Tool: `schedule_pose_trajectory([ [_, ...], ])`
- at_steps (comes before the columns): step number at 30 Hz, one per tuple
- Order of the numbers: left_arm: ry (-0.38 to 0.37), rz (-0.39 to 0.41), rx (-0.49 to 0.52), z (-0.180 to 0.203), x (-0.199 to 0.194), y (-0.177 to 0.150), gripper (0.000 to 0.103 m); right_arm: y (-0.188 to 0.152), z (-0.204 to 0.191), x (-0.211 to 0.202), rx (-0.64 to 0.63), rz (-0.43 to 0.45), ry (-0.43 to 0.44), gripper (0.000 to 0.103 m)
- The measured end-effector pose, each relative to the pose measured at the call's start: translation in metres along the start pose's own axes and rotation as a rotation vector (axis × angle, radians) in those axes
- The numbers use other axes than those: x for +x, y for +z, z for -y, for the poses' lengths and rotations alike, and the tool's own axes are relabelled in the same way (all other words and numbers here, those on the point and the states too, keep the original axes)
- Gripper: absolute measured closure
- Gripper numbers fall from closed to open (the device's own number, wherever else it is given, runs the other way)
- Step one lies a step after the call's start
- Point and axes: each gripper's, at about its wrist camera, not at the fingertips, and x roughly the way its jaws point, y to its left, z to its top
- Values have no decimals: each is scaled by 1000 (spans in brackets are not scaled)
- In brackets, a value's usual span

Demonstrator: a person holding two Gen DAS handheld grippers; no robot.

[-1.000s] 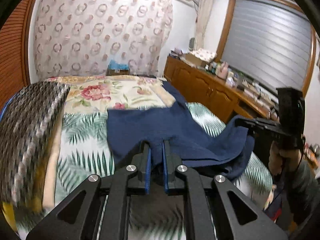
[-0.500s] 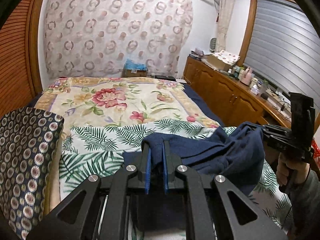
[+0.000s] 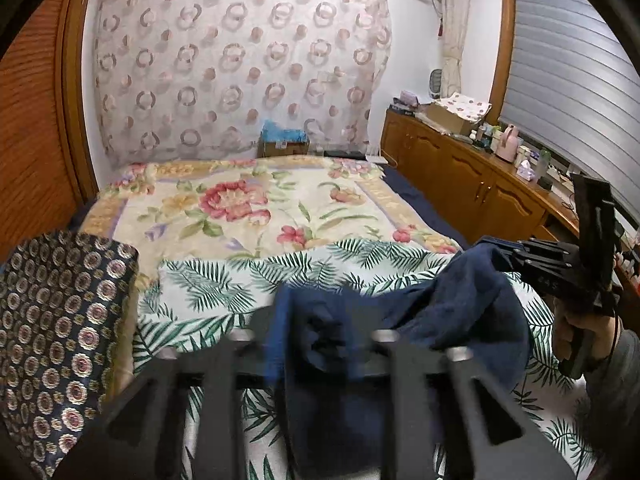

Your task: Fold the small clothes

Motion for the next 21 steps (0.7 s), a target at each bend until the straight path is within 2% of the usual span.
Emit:
schedule_pose_trajectory([
  [4, -11, 30, 9, 0, -16, -4, 25, -2, 1, -8, 0, 5, -10, 95],
  [5, -15, 35, 4, -1, -21, -5, 23, -3, 1, -11, -1, 6, -20, 95],
  [7, -18, 30, 5, -2, -25, -9, 23, -4, 3, -16, 0, 12, -57, 79],
  [9, -20, 11, 9, -1, -24, -15, 23, -3, 5, -22, 11, 32, -82, 52],
  [10, -17, -1, 14, 0, -22, -19, 23, -2, 7, -26, 31, 37, -73, 49],
  [15, -15, -100, 51, 6, -2, -42, 23, -10, 1, -44, 33, 42, -1, 48],
  [18, -4, -152, 45, 3, 14, -53, 23, -22, -8, -47, 9, 4, 50, 48],
  [21, 9, -176, 33, 0, 22, -58, 23, -30, -19, -38, -31, -47, 46, 48],
])
